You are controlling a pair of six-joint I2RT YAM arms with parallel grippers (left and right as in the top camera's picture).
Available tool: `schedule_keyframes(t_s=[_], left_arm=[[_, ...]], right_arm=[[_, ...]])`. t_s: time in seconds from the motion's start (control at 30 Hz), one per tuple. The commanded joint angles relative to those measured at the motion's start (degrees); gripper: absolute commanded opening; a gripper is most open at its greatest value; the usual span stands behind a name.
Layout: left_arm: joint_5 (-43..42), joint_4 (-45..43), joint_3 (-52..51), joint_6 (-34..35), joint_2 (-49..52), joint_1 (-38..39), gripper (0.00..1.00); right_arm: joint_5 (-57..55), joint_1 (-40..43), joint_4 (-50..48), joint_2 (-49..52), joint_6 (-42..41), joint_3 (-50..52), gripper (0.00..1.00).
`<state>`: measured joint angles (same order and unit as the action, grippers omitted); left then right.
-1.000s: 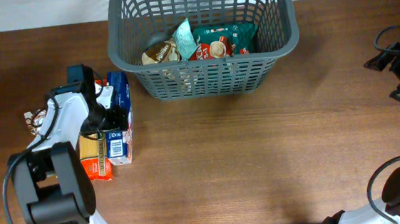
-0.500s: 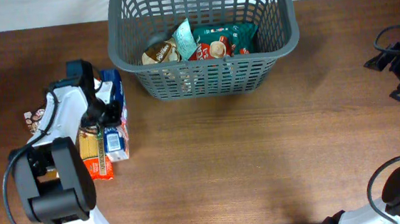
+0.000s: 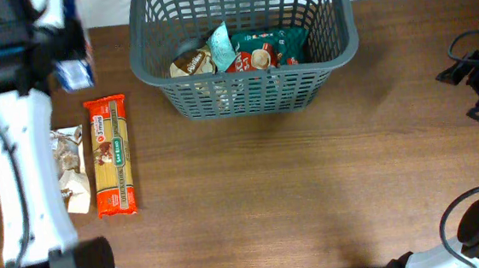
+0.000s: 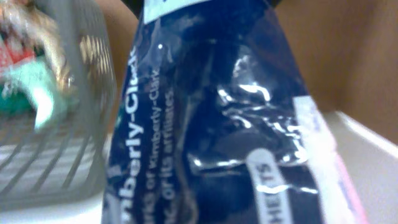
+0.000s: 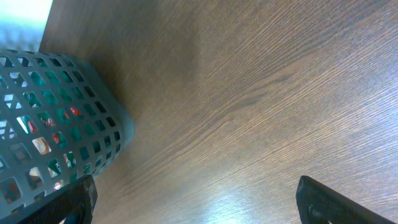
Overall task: Pack container
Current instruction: 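Lift the blue tissue pack into the basket and release it with the left gripper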
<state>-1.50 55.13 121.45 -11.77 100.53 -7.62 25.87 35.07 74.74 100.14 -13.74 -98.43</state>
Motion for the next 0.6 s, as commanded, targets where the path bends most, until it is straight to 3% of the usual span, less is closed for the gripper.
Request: schedule_keyframes(t_s=[0.0,0.07,0.13,0.27,0.43,0.57], left_arm=[[-8.0,-2.8,5.0,-16.9,-5.9,1.8,0.02],[-18.5,-3.5,5.1,-30.1,-7.7,4.2,0.02],[-23.9,-3.7,5.1,-38.6,-8.6,7.1,0.02],[-26.2,-3.1,5.0,-47.8,-8.1,14.6,0.02],[-23.5,-0.3,5.0,-58.8,-2.1,21.9,0.02],[-10.7,-3.8,5.0,-59.8,5.6,23.8,0.02]], right_arm=[[0.5,-0.2,-0.2,-0.4,-0.3,0.0,0.99],[0.5,-0.2,-0.2,-0.4,-0.3,0.0,0.99],[0.5,-0.2,-0.2,-0.4,-0.3,0.0,0.99],[0.5,-0.2,-0.2,-0.4,-0.3,0.0,0.99],[0.5,-0.2,-0.2,-0.4,-0.3,0.0,0.99],[0.5,-0.2,-0.2,-0.4,-0.3,0.0,0.99]])
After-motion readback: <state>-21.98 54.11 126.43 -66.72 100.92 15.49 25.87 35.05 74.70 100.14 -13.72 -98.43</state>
